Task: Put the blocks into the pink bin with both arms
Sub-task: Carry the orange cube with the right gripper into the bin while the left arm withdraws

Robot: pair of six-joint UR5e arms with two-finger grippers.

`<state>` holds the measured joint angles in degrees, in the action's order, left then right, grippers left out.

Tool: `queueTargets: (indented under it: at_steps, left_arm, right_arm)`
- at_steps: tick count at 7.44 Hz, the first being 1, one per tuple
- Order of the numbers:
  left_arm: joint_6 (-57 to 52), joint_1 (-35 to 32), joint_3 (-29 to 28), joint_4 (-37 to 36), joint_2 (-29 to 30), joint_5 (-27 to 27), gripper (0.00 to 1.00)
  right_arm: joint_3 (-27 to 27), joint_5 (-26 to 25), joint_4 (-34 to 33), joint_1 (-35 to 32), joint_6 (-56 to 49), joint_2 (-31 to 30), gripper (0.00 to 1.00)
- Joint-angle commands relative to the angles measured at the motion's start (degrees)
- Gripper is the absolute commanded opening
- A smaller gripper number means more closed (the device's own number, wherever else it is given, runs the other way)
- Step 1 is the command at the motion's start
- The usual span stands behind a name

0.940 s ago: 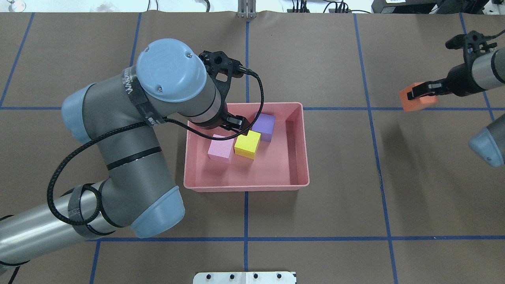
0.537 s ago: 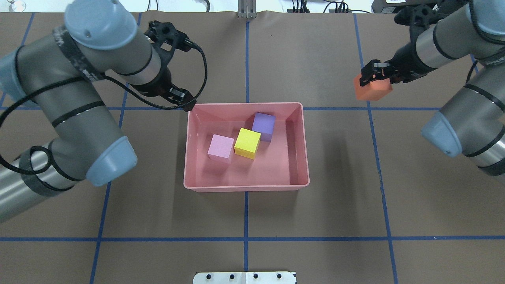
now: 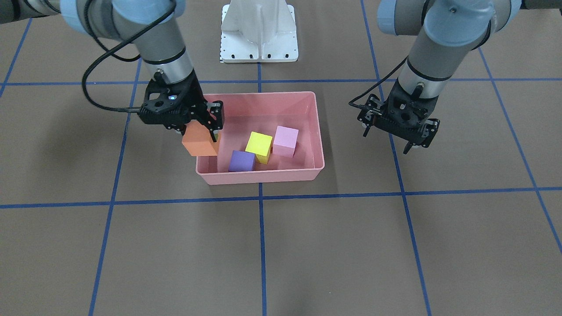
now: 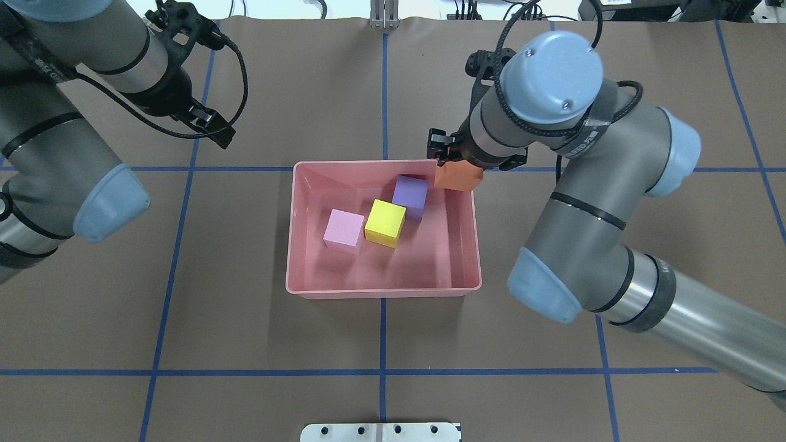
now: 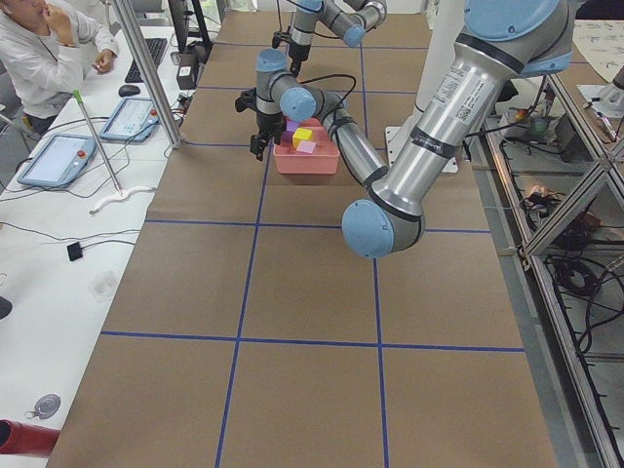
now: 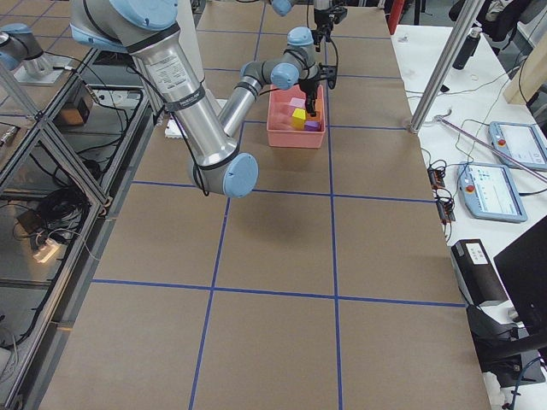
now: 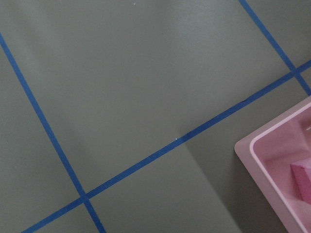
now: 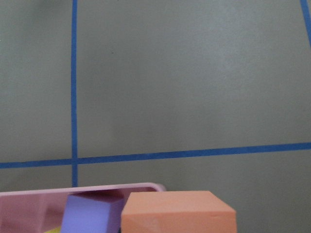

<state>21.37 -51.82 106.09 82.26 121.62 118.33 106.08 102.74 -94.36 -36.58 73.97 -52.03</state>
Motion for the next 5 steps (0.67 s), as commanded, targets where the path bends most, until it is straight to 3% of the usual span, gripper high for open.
queueTargets:
  at_steps: [1,4,5]
  left_arm:
    - [0.2,0.0,0.0,0.0,-0.2,0.1,1.0]
    - [0.5,-0.1,0.0,0.0,-2.7,-0.1,1.0]
    - [0.3,-1.1,0.3,0.1,-6.6,-0.3,1.0]
  right_arm:
    - [0.0,-2.9,-2.7,2.1,1.8,2.3,1.0]
    - [1.2,-1.4,-8.0,-0.9,-6.1,2.5,1.0]
    - [1.6,2.7,-9.9,-5.0,-10.7,1.7,1.0]
